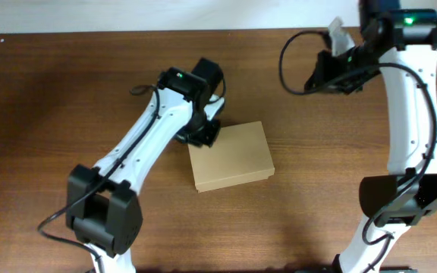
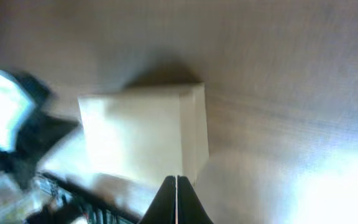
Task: Pack container
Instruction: 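Press down on the closed lid with the right gripper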
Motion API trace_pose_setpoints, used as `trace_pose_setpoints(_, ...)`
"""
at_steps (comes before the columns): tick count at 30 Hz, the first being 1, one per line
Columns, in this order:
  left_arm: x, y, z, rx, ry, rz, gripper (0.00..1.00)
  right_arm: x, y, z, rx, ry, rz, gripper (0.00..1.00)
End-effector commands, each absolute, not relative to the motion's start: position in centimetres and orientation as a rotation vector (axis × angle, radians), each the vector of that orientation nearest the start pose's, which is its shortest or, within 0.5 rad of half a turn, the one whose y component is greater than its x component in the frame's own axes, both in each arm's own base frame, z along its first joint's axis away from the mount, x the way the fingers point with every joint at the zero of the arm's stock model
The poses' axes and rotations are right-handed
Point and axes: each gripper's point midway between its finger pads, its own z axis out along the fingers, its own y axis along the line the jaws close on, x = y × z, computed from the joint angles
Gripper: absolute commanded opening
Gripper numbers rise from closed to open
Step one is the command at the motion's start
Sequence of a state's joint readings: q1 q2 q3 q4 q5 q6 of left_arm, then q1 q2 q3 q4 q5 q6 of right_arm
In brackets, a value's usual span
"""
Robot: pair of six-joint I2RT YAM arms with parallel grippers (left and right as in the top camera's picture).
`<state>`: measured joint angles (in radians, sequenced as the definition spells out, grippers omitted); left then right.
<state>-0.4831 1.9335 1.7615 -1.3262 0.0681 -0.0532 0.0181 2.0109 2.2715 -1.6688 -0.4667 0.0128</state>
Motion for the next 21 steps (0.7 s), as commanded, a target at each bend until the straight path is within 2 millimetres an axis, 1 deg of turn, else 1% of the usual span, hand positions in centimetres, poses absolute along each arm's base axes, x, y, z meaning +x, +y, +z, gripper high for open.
trace_pose_setpoints(1, 36.3, -17.0, 20.2, 0.542, 2.805, -0.03, 0.02, 37.3, 11.2, 25.5, -0.252, 2.92, 0.614, 0.04)
trace_pose_setpoints(2, 36.8, -16.5, 21.1, 0.504, 2.784, -0.011, 0.02, 37.0, 12.0, 25.5, -0.28, 2.923, 0.618, 0.04)
trace_pose_setpoints(3, 37.6, -15.4, 22.4, 0.457, 2.753, 0.021, 0.02, 36.6, 13.3, 25.5, -0.316, 2.929, 0.619, 0.04)
trace_pose_setpoints(5, 38.6, -13.5, 23.9, 0.388, 2.724, 0.071, 0.02, 36.0, 14.6, 25.2, -0.338, 2.953, 0.557, 0.04)
trace_pose_setpoints(8, 39.8, -10.6, 25.0, 0.278, 2.708, 0.098, 0.02, 35.1, 16.2, 24.5, -0.393, 2.978, 0.456, 0.04)
trace_pose_setpoints(10, 40.4, -8.4, 25.2, 0.202, 2.709, 0.113, 0.02, 34.4, 17.0, 23.8, -0.43, 3.003, 0.405, 0.04)
trace_pose_setpoints(13, 41.1, -5.2, 25.2, 0.094, 2.711, 0.134, 0.02, 33.0, 17.6, 21.8, -0.49, 3.073, 0.313, 0.04)
trace_pose_setpoints(16, 41.7, -2.0, 25.3, -0.014, 2.703, 0.155, 0.02, 31.6, 17.9, 18.9, -0.538, 3.156, 0.266, 0.04)
trace_pose_setpoints(19, 42.0, 1.2, 25.5, -0.121, 2.69, 0.176, 0.02, 30.6, 17.7, 15.5, -0.54, 3.234, 0.259, 0.04)
trace_pose_setpoints(21, 42.1, 2.9, 25.6, -0.175, 2.68, 0.187, 0.02, 29.9, 17.9, 13.5, -0.532, 3.274, 0.309, 0.04)
